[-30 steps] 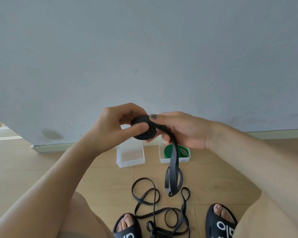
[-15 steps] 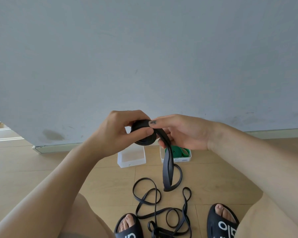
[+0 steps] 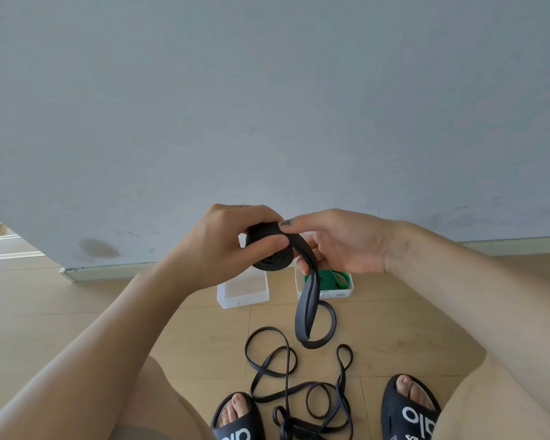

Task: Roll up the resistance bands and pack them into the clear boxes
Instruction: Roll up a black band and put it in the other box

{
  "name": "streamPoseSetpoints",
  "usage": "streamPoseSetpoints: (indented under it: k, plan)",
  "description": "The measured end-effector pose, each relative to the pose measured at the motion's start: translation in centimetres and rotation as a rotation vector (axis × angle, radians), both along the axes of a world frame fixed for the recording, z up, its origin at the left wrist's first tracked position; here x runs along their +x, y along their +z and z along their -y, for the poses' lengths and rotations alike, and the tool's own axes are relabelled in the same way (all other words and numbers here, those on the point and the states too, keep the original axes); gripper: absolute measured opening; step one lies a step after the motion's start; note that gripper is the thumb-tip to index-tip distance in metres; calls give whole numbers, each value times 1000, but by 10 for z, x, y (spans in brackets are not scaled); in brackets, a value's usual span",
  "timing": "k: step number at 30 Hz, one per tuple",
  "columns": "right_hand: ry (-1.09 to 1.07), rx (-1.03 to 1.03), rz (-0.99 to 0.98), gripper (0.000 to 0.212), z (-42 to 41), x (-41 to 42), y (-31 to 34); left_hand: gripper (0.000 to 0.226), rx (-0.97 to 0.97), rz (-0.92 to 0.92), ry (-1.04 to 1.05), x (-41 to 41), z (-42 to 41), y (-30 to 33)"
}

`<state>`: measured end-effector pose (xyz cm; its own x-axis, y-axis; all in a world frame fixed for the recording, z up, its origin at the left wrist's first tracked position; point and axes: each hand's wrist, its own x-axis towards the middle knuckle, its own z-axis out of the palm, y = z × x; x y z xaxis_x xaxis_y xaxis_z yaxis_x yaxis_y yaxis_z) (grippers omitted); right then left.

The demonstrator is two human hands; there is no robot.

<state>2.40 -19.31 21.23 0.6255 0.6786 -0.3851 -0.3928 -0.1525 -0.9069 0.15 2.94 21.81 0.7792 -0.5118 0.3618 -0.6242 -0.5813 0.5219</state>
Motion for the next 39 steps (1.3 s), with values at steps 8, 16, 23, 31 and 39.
streamPoseSetpoints:
  k: [8, 16, 23, 31, 39]
  plan:
    - [-106, -119, 179, 58, -11, -2, -8, 24, 71, -8, -11, 3, 0, -3]
    - [44, -31, 150, 38, -5, -2, -6, 16, -22, -70, -27, 2, -1, 2]
    - [-1, -213, 274, 52, -13, -4, -11, 21, 90, -51, -5, 0, 1, -3]
    - [-20, -158, 163, 28, -5, -3, -8, 18, 100, -154, -9, -1, 1, -1]
    - [80, -87, 154, 35, -7, -5, -4, 9, 29, -120, -25, 0, 1, 2]
